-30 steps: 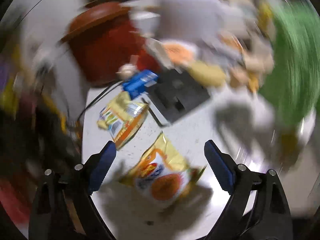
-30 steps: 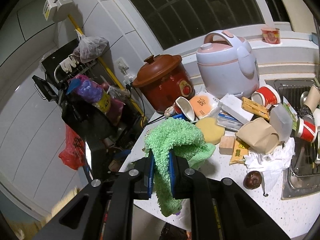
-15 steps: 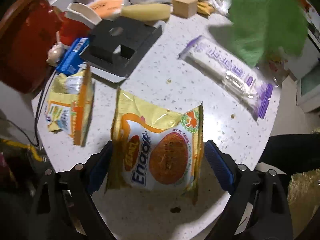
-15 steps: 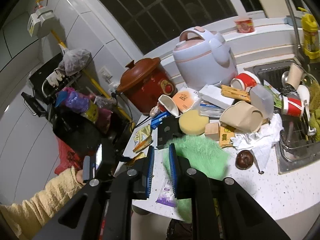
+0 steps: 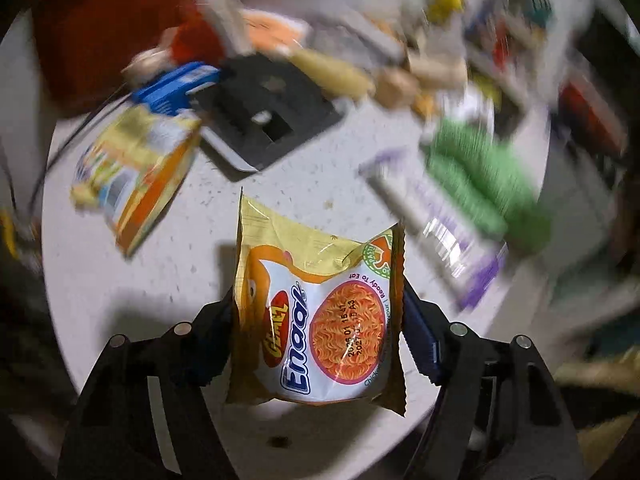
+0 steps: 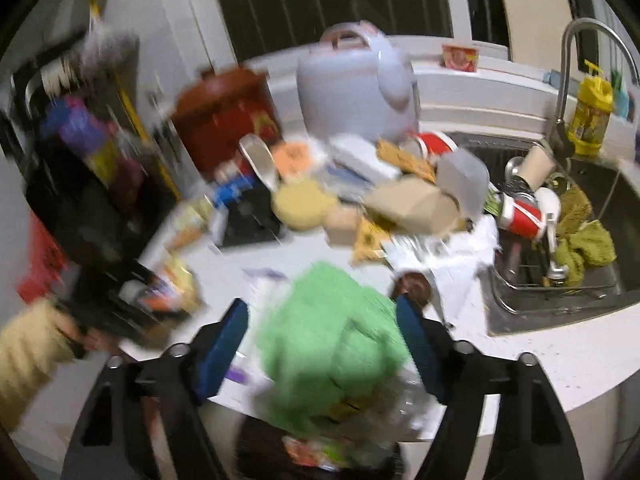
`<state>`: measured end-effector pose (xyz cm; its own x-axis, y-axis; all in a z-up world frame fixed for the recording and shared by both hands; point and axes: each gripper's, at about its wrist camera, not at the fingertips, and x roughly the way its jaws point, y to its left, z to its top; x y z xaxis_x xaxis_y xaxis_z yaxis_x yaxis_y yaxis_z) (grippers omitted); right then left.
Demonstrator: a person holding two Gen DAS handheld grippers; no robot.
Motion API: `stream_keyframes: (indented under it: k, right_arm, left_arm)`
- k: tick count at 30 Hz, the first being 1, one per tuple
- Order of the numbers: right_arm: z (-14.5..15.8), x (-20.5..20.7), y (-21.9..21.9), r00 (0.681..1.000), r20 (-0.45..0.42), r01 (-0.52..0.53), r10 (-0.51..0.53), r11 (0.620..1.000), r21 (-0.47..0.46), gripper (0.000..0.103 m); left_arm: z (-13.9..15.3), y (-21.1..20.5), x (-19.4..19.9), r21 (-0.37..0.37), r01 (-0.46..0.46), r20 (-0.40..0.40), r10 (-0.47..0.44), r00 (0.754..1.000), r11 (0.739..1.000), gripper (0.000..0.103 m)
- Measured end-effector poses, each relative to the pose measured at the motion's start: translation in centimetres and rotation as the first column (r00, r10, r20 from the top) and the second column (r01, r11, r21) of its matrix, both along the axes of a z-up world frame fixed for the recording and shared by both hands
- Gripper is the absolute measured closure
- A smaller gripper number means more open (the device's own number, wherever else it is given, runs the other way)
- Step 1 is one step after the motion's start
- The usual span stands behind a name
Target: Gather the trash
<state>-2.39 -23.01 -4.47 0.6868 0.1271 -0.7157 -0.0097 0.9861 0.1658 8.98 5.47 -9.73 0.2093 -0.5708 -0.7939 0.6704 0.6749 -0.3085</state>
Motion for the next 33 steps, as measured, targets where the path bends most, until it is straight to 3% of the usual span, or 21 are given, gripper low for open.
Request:
stream_keyframes:
  k: [3, 6, 7, 8, 9, 10, 11, 14, 19, 21, 26, 30, 33]
  right_arm:
    - [-2.5, 0.9, 1.1, 0.998, -0.044, -0.038, 0.036, 0.998, -0.056, 0.009]
    - [-4.4, 2.0, 2.1, 0.994, -0.095, -0.07, 0.062, 0.994, -0.085, 0.011]
    - [-5.0, 2.4, 2.6, 0.991, -0.11, -0.088, 0.077, 0.991, -0.104, 0.02]
    - [-5.3, 2.7, 2.9, 0.988, -0.119, -0.107, 0.094, 0.988, -0.11, 0.048]
    - [-5.8, 3.2, 3.1, 0.983, -0.146, -0.131, 0.115, 0.986, -0.103, 0.091]
    - [-6.3, 3.8, 3.0, 0.975, -0.185, -0.14, 0.126, 0.988, -0.067, 0.093]
    - [-6.3, 4.1, 2.6, 0.973, -0.197, -0.128, 0.123, 0.992, -0.013, 0.094]
    - [-4.1, 3.7, 2.3, 0.986, -0.126, -0.114, 0.112, 0.993, -0.012, 0.095]
    - [2.9, 1.9, 2.5, 0.986, 0.043, -0.159, 0.158, 0.987, 0.017, 0.095]
    - [5.7, 1.0, 2.8, 0.977, 0.107, -0.187, 0.183, 0.982, 0.035, 0.095]
    - [10.8, -1.7, 4.3, 0.934, 0.22, -0.307, 0.282, 0.947, 0.091, 0.095]
    - [11.8, -4.4, 5.7, 0.898, 0.218, -0.412, 0.383, 0.905, 0.108, 0.095]
    - [9.8, -5.9, 6.9, 0.875, 0.131, -0.482, 0.466, 0.861, 0.162, 0.095]
  left_arm:
    - [0.4, 2.5, -0.8, -0.211, -0.111, -0.075, 0.097, 0.992, 0.971, 0.033]
    - [0.5, 3.9, -2.6, -0.34, -0.196, -0.125, 0.162, 0.979, 0.92, 0.033]
    - [0.9, 3.6, -2.9, -0.361, -0.208, -0.135, 0.17, 0.976, 0.909, 0.033]
    - [0.8, 3.7, -3.3, -0.38, -0.223, -0.144, 0.181, 0.973, 0.898, 0.033]
    - [0.9, 3.7, -3.7, -0.39, -0.236, -0.148, 0.192, 0.97, 0.89, 0.033]
    - [1.1, 3.5, -3.9, -0.393, -0.241, -0.149, 0.197, 0.969, 0.887, 0.033]
    - [1.2, 3.5, -4.3, -0.395, -0.248, -0.146, 0.205, 0.968, 0.885, 0.033]
    - [2.3, 3.9, -5.5, -0.411, -0.251, -0.128, 0.217, 0.968, 0.877, 0.033]
    - [4.3, 4.6, -7.3, -0.445, -0.241, -0.083, 0.228, 0.97, 0.862, 0.034]
    - [4.8, 4.8, -7.7, -0.459, -0.243, -0.077, 0.234, 0.969, 0.855, 0.034]
    - [5.7, 6.3, -9.7, -0.532, -0.259, -0.091, 0.249, 0.964, 0.806, 0.035]
    - [5.8, 8.0, -13.8, -0.565, -0.262, -0.109, 0.245, 0.964, 0.782, 0.035]
    - [4.8, 8.7, -16.9, -0.55, -0.285, -0.143, 0.247, 0.958, 0.785, 0.035]
